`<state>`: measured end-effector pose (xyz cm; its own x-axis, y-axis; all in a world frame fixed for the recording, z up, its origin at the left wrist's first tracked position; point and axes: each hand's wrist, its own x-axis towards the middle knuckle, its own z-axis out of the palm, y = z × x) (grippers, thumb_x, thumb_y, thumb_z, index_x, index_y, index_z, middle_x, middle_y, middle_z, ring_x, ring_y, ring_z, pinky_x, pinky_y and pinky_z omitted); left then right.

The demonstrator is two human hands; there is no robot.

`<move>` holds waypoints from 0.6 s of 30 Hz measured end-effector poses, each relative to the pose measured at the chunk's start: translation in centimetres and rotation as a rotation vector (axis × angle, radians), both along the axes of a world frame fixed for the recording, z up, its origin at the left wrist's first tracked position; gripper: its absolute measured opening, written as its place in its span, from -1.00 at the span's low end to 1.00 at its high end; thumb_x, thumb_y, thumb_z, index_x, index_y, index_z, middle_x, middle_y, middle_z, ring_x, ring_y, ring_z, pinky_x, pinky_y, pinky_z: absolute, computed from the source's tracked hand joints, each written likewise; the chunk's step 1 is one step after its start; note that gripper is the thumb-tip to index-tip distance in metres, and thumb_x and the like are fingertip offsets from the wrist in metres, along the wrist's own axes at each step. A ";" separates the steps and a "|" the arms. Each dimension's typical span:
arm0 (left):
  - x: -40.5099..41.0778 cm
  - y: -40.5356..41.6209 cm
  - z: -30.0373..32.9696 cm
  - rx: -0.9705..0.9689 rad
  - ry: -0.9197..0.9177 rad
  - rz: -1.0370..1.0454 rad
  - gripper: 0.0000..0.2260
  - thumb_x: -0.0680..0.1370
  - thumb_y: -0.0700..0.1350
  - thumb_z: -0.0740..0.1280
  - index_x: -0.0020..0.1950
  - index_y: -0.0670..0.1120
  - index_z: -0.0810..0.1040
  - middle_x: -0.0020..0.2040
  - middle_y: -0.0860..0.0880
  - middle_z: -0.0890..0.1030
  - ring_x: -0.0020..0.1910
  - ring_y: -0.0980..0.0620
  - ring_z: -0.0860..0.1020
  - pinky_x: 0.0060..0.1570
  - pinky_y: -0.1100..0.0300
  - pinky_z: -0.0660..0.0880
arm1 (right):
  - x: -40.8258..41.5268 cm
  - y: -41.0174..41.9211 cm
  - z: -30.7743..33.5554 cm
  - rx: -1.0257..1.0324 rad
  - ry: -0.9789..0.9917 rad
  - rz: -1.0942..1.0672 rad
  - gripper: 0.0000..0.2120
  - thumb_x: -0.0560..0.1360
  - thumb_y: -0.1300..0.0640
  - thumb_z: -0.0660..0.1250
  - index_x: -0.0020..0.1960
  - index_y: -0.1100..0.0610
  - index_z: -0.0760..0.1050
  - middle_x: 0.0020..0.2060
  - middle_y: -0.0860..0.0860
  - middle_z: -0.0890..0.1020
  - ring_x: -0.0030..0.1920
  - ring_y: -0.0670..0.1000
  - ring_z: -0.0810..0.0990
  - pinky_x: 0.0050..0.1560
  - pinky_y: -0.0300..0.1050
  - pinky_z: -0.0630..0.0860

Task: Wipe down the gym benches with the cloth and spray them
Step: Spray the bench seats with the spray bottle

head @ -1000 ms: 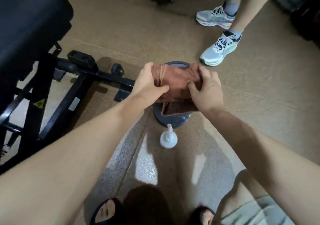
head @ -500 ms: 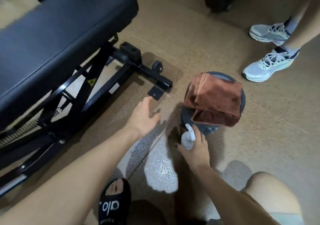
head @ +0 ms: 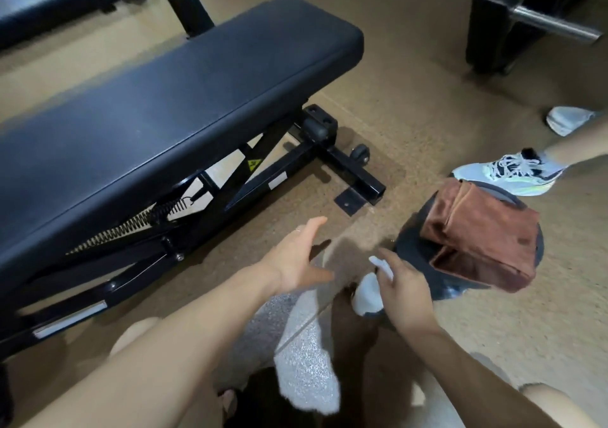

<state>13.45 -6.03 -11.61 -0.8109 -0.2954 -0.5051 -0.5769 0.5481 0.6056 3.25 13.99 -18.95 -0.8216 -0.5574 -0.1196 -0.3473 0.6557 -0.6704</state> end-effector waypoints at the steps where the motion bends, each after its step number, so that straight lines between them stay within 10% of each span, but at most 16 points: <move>1: 0.3 -0.4 -0.1 0.009 0.010 -0.024 -0.01 0.43 0.09 0.58 0.65 0.13 -0.01 0.63 -0.02 0.21 0.57 -0.04 0.25 0.50 -0.01 0.28 | 0.2 -0.9 1.4 -0.054 -0.039 -0.013 -0.58 0.58 0.31 0.35 0.41 0.10 0.55 0.08 0.14 0.68 0.06 0.13 0.65 0.02 -0.11 0.50; 6: 0.4 -2.5 0.0 0.115 0.108 -0.084 -0.02 0.27 0.24 0.61 0.57 0.16 0.18 0.44 0.04 0.47 0.39 0.00 0.48 0.37 -0.08 0.45 | 2.1 -7.7 11.4 -0.283 -0.054 -0.055 -0.65 0.53 0.24 0.40 0.25 -0.05 0.59 -0.15 -0.17 0.66 -0.10 -0.28 0.62 -0.18 -0.51 0.41; 12: -0.3 -6.8 3.4 -0.002 0.487 0.050 -0.49 0.35 0.20 0.44 0.25 0.04 0.53 0.06 0.06 0.64 0.09 0.05 0.62 0.04 -0.05 0.56 | 3.4 -14.9 18.0 -0.471 0.007 -0.124 -0.63 0.44 0.30 0.46 0.18 -0.01 0.64 -0.14 -0.26 0.65 -0.03 -0.28 0.60 -0.05 -0.49 0.43; 18: 1.4 -11.6 7.1 0.116 0.339 -0.048 -0.43 0.31 0.12 0.54 0.29 0.19 0.50 0.00 0.23 0.62 0.12 0.13 0.62 0.17 0.07 0.58 | 4.4 -18.8 19.2 -0.291 -0.115 0.121 -0.40 0.38 0.12 0.57 0.35 -0.15 0.47 0.18 -0.18 0.48 0.24 -0.14 0.46 0.18 -0.26 0.44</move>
<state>14.80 -17.64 -4.49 -0.9497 -0.2093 -0.2331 -0.3079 0.4860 0.8179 7.63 -4.80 0.21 -0.7379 -0.6743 -0.0290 -0.3218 0.3893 -0.8631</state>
